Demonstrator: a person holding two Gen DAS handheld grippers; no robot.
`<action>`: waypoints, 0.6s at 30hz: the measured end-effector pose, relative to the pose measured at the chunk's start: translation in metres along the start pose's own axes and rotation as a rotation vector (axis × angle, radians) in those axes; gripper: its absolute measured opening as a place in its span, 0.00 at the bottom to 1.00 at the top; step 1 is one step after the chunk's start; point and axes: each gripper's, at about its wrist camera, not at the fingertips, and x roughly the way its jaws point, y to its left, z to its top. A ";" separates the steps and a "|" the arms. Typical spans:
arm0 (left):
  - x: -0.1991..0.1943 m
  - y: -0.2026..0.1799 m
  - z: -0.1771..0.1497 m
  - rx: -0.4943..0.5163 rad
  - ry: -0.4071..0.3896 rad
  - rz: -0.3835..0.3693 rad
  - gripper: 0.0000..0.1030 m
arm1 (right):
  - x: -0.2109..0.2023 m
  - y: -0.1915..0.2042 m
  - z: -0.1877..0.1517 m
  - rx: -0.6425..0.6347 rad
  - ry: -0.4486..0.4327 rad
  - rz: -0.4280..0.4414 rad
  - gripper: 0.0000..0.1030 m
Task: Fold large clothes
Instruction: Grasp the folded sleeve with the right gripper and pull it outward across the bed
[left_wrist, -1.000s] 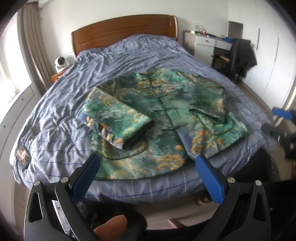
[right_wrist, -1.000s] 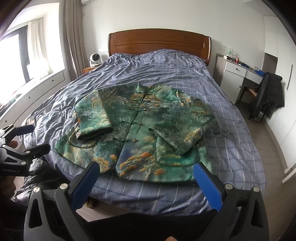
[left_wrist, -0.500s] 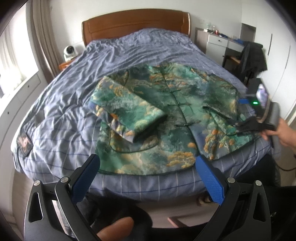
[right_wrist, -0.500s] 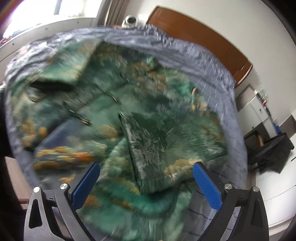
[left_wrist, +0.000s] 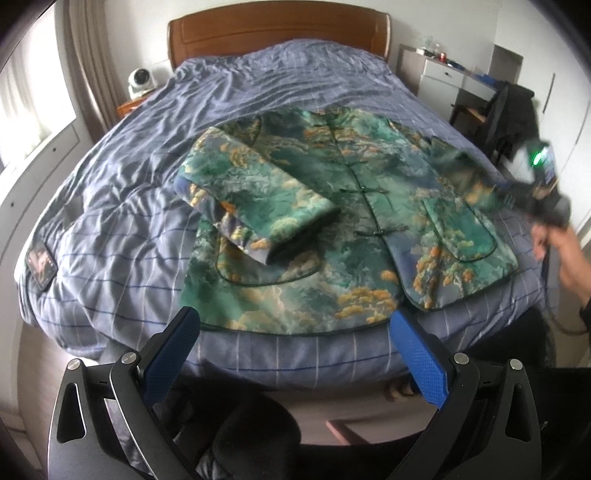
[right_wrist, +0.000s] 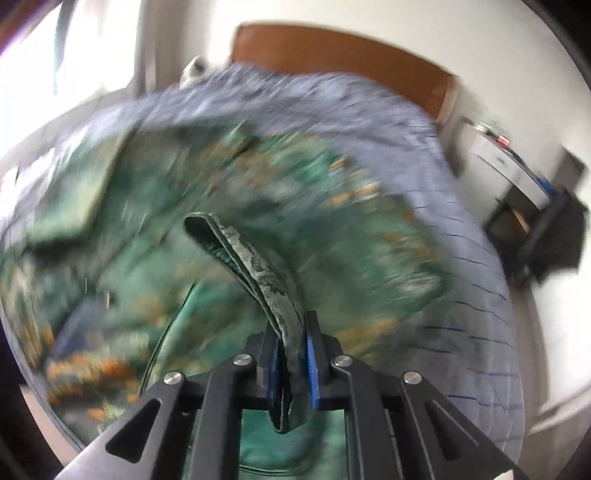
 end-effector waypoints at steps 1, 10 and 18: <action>0.000 -0.001 0.001 0.004 -0.002 -0.002 0.99 | -0.009 -0.016 0.004 0.048 -0.026 -0.014 0.11; 0.003 -0.007 0.003 0.016 0.001 -0.015 1.00 | -0.057 -0.193 0.018 0.484 -0.153 -0.267 0.11; 0.007 -0.004 0.010 0.046 -0.014 0.044 1.00 | -0.069 -0.273 -0.025 0.609 -0.103 -0.536 0.41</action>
